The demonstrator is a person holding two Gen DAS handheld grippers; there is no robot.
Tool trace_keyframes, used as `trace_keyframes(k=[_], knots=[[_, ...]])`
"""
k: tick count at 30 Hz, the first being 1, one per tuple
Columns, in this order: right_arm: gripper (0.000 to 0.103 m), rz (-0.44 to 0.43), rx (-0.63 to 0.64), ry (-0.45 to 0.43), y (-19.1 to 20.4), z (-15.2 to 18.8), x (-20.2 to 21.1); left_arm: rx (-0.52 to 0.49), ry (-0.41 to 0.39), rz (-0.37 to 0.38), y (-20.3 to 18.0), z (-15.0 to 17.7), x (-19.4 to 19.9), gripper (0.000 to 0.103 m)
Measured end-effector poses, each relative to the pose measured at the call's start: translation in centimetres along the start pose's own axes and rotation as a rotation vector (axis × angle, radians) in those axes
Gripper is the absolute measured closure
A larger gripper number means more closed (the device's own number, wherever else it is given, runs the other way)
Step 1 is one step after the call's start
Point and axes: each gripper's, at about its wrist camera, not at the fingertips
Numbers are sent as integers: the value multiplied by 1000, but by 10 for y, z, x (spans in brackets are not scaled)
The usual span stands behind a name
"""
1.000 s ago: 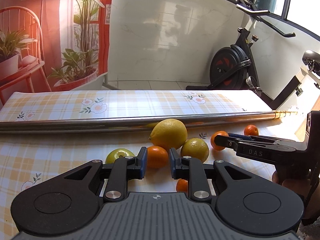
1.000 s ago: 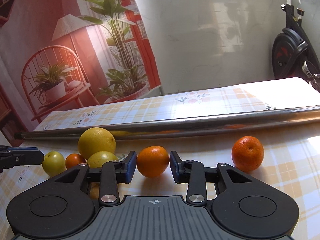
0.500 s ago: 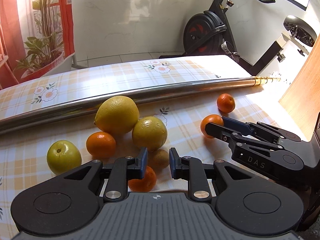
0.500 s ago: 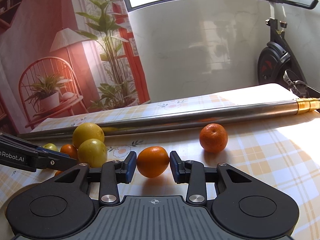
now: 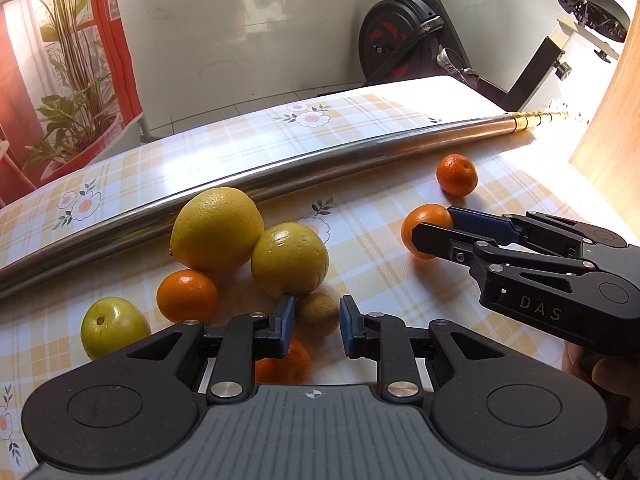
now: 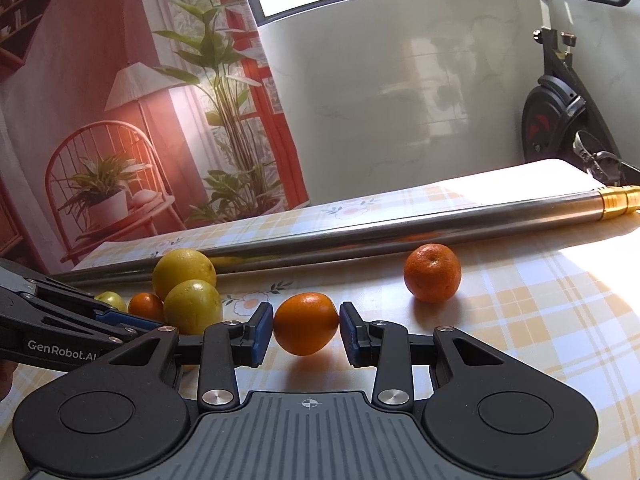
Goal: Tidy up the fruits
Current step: 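Close left tool on a brown kiwi while right tool holds the mandarin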
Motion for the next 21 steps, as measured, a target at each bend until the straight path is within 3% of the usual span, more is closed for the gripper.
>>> trace_keyframes(k=[12,21], knots=[[70,-15,-11,0,-2,0,1,-48,25,-46,-6,-3,-9,74],[70,-20,-24,-4,-6,0,2,-22,-20,-30,-9,0,0,75]])
Point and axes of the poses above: each gripper's, at about its wrist camera, not at the fingertips, and x roughly against the way its jaws point, y to its left, z to its underside, and after that the axes turned 4 degrees about z, right-handed
